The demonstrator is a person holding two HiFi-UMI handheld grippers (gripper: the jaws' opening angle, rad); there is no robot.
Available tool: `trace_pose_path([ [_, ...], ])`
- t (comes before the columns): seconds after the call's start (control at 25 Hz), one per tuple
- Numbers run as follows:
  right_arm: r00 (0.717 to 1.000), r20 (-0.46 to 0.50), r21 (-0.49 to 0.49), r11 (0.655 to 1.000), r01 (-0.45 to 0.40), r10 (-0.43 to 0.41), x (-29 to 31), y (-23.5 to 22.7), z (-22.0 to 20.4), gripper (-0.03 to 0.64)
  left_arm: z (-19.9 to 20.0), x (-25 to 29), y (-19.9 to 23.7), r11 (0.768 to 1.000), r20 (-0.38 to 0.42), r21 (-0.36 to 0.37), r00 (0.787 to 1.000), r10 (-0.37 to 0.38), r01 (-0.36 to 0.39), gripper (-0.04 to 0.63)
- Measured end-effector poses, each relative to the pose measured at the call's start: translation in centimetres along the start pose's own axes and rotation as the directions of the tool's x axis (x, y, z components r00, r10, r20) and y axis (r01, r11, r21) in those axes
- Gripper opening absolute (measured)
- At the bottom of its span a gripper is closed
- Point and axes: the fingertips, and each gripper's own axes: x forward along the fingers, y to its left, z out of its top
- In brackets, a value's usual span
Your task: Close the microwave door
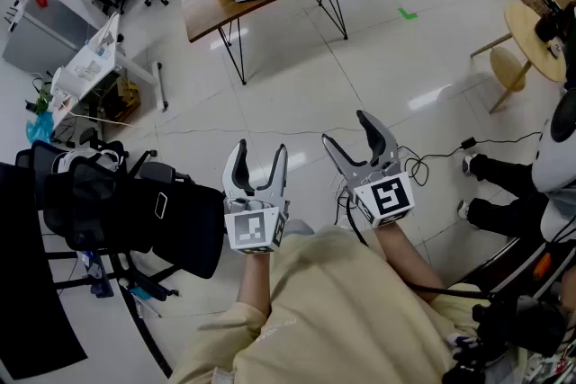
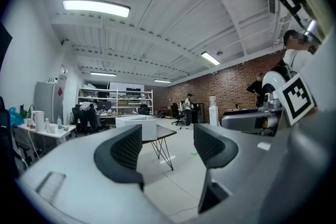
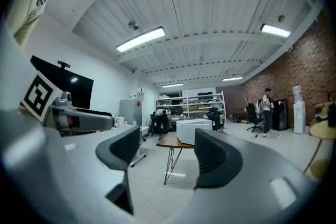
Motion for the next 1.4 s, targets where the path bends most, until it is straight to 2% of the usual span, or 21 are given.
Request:
trace_pose_path([
  [0.16,1.0,0.003,0.006,1.0,-0.026,0.026,-0.2,0.5,-0.9,0.313,7.0,7.1,3.6,1.0,-0.051,0.007,0.999,0.006,-0.006,0.29],
  [0.24,1.0,0.005,0.001,1.0,-0.019,0.019,-0.5,0.4,-1.6,0.311,10.3,10.6,5.4,1.0,-0.047,0.005,0.999,0.008,-0.007,0.29],
  [0.32,1.0,0.0,0.008,1.0,-0.004,0.004,0.0,0.0,-2.6,0.311,13.0,13.8,7.0,1.0,0.003,-0.003,1.0,0.006,-0.006,0.29],
  [0.4,1.0,-0.013,0.016,1.0,0.016,-0.016,1.7,-0.9,-3.7,0.31,14.9,16.7,8.4,1.0,0.115,-0.02,0.993,-0.001,0.004,0.29],
  [0.44,1.0,-0.02,0.016,1.0,0.024,-0.024,2.8,-1.4,-4.2,0.308,15.1,18.0,9.0,1.0,0.157,-0.026,0.988,-0.009,0.013,0.29],
  [0.48,0.999,-0.025,0.013,0.999,0.03,-0.029,4.0,-1.9,-4.6,0.308,14.9,19.3,9.6,0.999,0.168,-0.033,0.986,-0.016,0.021,0.29],
  [0.6,0.999,-0.036,-0.002,0.999,0.033,-0.033,8.8,-4.1,-4.3,0.308,14.8,23.8,12.3,0.998,0.107,-0.061,0.994,-0.017,0.023,0.29],
  [0.72,0.999,-0.034,-0.035,0.999,0.031,-0.032,12.6,-4.8,-2.8,0.307,17.4,26.6,15.2,0.997,0.186,-0.068,0.982,-0.012,0.025,0.29],
  [0.8,0.999,-0.029,-0.043,0.998,0.034,-0.035,14.9,-5.1,-2.4,0.304,18.1,28.1,17.1,0.997,0.209,-0.066,0.978,-0.012,0.027,0.29],
  [0.88,0.999,-0.028,-0.035,0.999,0.032,-0.033,17.7,-5.6,-2.5,0.302,17.9,29.8,19.0,0.997,0.188,-0.075,0.982,-0.012,0.026,0.29],
  [1.0,0.999,-0.052,-0.032,0.999,-0.01,0.009,21.9,-4.9,-4.0,0.298,16.3,31.5,21.5,0.995,0.083,-0.093,0.996,-0.033,0.041,0.29],
  [1.16,0.995,-0.075,-0.031,0.997,-0.068,0.066,26.3,-2.9,-5.7,0.291,15.1,32.9,24.9,0.992,0.087,-0.112,0.995,-0.039,0.049,0.29],
  [1.28,0.992,-0.088,-0.031,0.995,-0.09,0.087,29.6,-2.1,-6.9,0.287,15.2,34.2,28.0,0.993,0.205,-0.116,0.979,-0.009,0.034,0.29],
  [1.4,0.99,-0.102,-0.026,0.994,-0.103,0.099,33.3,-1.2,-7.9,0.284,14.5,35.5,31.7,0.994,0.226,-0.109,0.974,0.009,0.016,0.29],
])
